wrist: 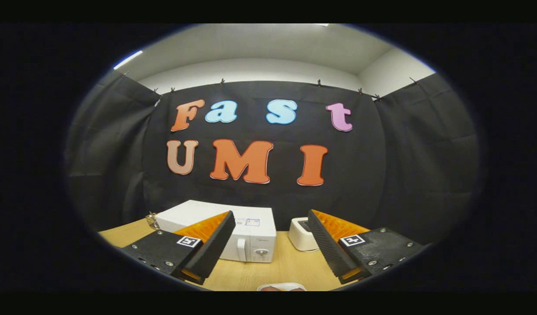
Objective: Open the microwave, put the food inside, and close the microwave door.
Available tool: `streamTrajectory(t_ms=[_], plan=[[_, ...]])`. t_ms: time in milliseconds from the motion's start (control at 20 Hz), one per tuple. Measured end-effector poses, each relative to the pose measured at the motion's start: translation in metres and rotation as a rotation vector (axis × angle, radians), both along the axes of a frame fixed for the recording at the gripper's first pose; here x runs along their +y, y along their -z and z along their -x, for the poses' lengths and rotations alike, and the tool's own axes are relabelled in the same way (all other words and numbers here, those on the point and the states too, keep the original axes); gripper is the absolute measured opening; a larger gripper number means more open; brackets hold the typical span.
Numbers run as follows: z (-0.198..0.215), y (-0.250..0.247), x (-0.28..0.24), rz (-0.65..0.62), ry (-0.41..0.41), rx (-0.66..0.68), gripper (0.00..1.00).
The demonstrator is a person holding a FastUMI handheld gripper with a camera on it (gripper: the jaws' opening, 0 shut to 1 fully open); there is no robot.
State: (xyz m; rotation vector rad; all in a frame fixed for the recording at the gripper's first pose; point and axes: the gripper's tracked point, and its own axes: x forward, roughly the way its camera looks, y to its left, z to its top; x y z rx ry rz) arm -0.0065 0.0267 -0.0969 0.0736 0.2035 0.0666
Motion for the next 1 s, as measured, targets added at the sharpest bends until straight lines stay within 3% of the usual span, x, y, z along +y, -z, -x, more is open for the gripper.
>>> streamTrajectory(t_ms=[400, 1000], plan=[[-0.006, 0.081, 0.045, -0.016, -0.103, 0.158, 1.00], [-0.035, 0.177, 0.098, 0.005, -0.232, 0.287, 1.00]])
